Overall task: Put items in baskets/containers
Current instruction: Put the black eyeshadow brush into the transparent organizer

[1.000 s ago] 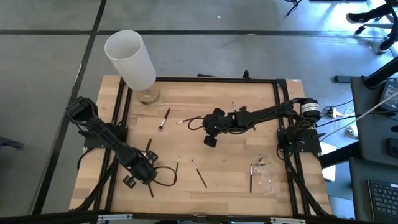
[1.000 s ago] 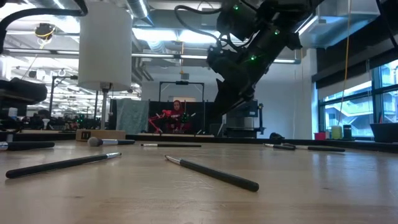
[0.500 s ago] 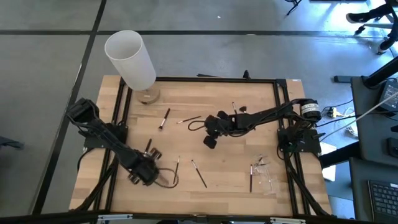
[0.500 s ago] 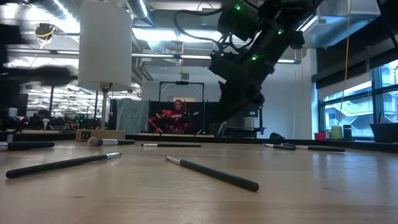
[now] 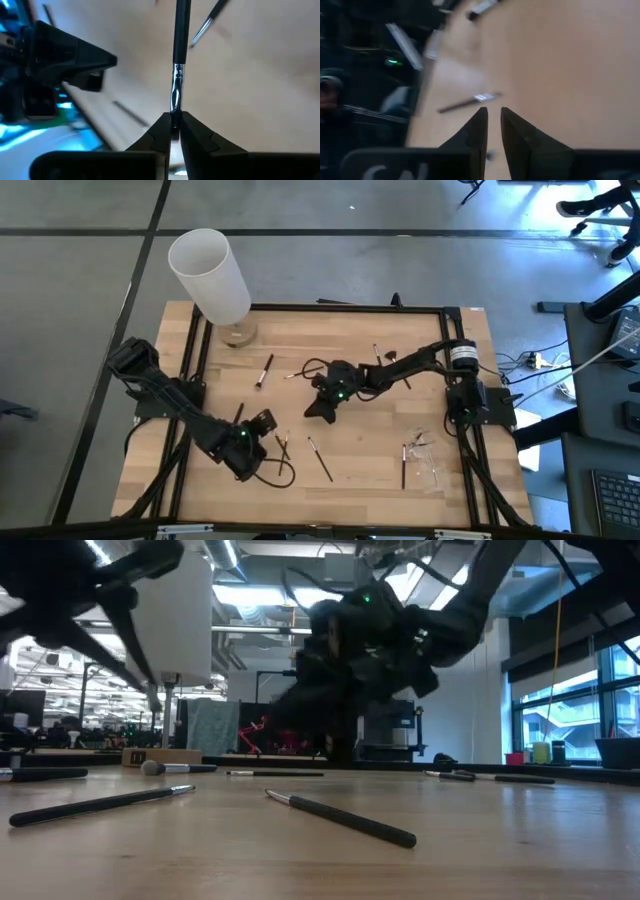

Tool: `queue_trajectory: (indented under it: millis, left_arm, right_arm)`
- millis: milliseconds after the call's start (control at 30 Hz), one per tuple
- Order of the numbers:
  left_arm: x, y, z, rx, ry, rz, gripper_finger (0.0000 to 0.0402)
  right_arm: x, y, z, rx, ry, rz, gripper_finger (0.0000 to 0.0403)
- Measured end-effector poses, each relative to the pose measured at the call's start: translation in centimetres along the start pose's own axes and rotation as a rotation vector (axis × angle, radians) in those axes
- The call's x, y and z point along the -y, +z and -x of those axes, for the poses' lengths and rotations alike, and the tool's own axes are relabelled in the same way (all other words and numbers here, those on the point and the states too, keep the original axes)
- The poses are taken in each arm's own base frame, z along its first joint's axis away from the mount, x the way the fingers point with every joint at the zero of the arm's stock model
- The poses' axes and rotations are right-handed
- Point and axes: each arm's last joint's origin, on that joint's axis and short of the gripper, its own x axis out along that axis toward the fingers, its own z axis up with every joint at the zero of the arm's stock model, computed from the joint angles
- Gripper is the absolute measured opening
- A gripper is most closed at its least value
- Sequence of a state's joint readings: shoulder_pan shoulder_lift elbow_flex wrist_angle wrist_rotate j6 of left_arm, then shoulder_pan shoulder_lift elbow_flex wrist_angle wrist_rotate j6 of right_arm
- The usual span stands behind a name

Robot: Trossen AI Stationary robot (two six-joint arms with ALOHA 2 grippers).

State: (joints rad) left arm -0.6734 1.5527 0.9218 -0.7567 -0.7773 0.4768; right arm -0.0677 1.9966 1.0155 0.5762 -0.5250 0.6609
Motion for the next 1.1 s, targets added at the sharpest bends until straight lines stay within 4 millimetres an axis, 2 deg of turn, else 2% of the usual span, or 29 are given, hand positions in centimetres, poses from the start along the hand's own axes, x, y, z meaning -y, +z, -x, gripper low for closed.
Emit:
queue_trajectory:
  millis: [233,400,500,767,1100]
  left_arm:
    - [-1.5,-0.6,-1.6,-0.062,0.046,-0.116,0.0028]
    - [-2.4,-0.5,-2.1,-0.072,0.094,-0.146,0.0029]
    - [-2.8,-0.6,-2.4,-0.073,0.099,-0.133,0.003]
    - [-3.5,-0.9,-3.1,-0.081,0.102,-0.116,0.0028]
    - [-4.5,-1.0,-3.7,-0.073,0.131,-0.105,0.0028]
  right_arm:
    - [-1.2,2.0,-0.5,0.053,0.03,0.062,0.0104]
    - [-1.4,2.1,-0.8,0.102,-0.061,0.097,0.015]
    - [-1.6,2.0,-1.0,0.106,-0.068,0.123,0.0163]
    - [-2.4,1.7,-1.4,0.109,-0.037,0.145,0.0164]
    - [-2.8,1.7,-1.5,0.155,-0.062,0.155,0.0136]
